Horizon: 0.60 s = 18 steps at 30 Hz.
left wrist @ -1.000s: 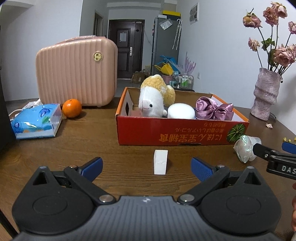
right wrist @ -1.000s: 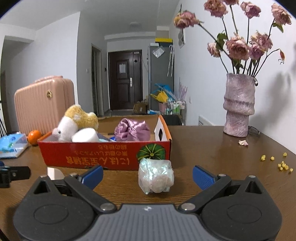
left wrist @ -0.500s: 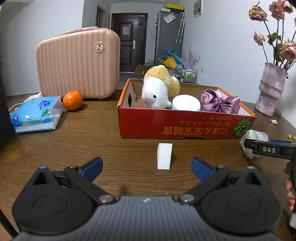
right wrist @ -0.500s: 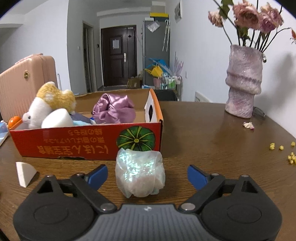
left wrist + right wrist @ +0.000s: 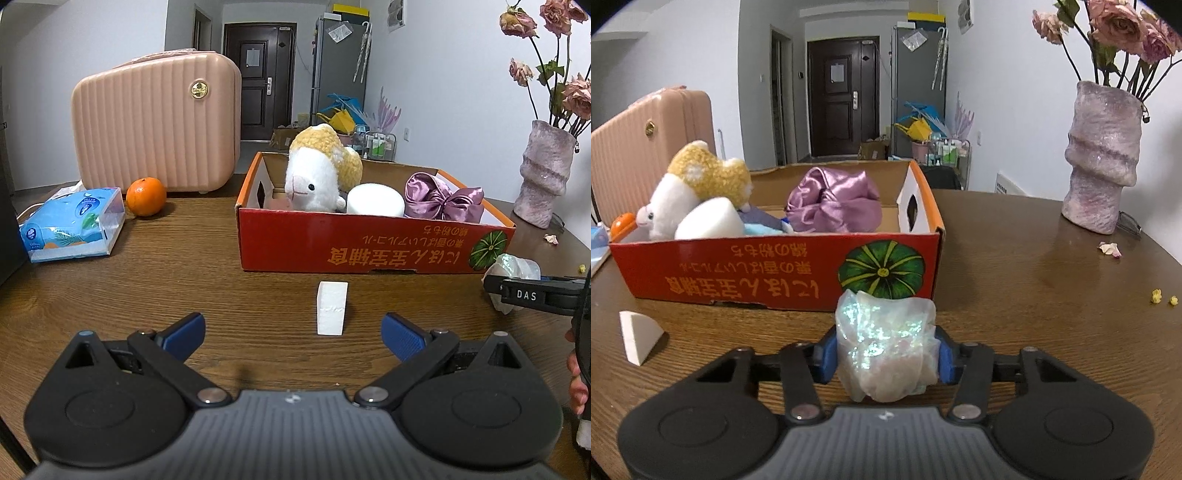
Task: Organize soft objects
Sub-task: 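Lower the right tool onto the iridescent plastic bag and close it, then grasp the white foam wedge with the left tool while the right tool holds the bag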
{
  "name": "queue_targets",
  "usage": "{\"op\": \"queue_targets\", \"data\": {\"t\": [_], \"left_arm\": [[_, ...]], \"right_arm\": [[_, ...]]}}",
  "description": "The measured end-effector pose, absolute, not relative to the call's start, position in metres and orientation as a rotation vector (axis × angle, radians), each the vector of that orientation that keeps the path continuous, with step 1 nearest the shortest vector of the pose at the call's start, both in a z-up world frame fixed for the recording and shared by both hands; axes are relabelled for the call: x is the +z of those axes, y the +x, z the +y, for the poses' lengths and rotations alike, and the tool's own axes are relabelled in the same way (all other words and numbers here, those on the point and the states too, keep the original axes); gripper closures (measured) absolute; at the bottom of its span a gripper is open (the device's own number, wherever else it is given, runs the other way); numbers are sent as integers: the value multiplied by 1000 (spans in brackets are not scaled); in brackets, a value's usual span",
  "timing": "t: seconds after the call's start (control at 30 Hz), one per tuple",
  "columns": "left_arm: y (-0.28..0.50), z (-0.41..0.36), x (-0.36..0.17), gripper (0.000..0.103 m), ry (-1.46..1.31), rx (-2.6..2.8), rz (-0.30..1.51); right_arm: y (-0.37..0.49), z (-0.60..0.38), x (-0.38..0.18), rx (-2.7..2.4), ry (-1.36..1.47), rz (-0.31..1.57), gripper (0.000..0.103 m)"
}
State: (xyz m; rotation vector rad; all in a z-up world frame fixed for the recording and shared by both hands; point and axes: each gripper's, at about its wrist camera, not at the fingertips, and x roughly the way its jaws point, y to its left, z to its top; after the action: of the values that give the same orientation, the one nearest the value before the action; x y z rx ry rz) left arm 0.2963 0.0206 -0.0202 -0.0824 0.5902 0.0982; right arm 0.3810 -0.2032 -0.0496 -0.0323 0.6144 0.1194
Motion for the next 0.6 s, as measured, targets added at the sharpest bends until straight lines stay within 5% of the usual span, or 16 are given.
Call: {"op": "queue_targets", "data": {"t": [0.6], "left_arm": [[302,26,-23,0,-104,89,606]], "right_arm": [[333,-198,-30,177,21,456,59]]}}
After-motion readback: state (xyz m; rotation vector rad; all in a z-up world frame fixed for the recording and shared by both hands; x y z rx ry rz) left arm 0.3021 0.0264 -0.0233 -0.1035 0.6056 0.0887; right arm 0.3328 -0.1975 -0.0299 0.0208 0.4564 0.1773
